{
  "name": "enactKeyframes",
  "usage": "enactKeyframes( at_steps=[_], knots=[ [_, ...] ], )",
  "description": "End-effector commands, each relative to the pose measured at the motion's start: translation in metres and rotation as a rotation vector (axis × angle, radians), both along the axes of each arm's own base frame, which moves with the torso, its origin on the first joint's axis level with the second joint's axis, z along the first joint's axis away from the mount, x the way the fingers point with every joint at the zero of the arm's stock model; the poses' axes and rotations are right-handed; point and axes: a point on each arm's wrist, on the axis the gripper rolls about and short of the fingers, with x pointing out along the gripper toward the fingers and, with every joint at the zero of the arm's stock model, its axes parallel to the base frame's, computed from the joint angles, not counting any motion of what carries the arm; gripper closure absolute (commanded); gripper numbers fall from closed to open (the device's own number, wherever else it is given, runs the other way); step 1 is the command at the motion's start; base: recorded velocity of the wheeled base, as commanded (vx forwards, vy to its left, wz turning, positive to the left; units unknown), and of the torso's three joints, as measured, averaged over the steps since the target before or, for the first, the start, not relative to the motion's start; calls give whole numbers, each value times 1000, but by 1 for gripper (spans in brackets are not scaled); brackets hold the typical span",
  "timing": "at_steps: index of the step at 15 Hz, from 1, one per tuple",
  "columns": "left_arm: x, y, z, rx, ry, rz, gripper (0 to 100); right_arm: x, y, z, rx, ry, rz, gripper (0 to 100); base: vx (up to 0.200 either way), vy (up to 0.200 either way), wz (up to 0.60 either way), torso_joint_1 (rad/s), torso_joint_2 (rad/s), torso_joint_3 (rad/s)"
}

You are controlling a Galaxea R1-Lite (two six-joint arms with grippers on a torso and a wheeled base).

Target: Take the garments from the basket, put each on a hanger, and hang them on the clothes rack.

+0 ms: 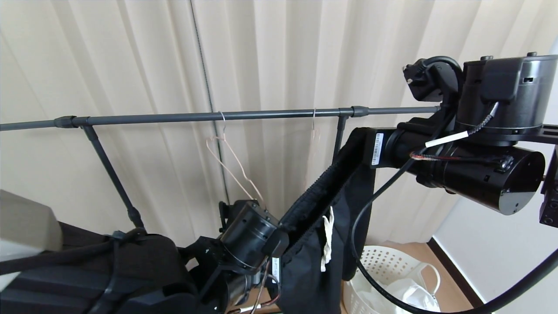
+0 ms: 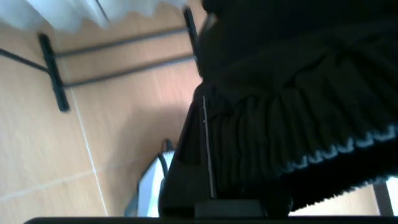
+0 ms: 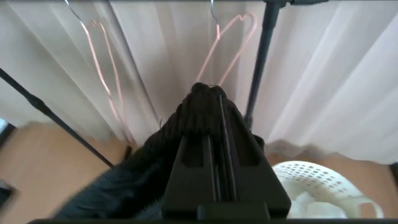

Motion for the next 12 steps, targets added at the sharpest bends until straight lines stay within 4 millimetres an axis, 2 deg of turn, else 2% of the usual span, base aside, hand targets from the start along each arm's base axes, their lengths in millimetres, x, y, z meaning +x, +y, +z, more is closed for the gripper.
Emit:
enactKeyframes(
  at_steps=[1,5,7,10,12],
  knots=[
    [-1,14,30,-38,-87,20,100,-3,-8,-12,-79,22,0,100,0,0,0,0,0,0],
    [2,29,50,-23,-162,52,100,-15,-25,-40,-311,60,67,100,0,0,0,0,0,0],
    [3,34,55,30,-211,72,100,-16,-26,-49,-378,75,89,100,0,0,0,0,0,0],
    [-1,43,62,68,-248,83,100,-9,-31,-53,-407,96,61,100,0,0,0,0,0,0],
    [-1,54,59,114,-247,102,100,-2,-40,-53,-409,106,21,100,0,0,0,0,0,0]
  ],
)
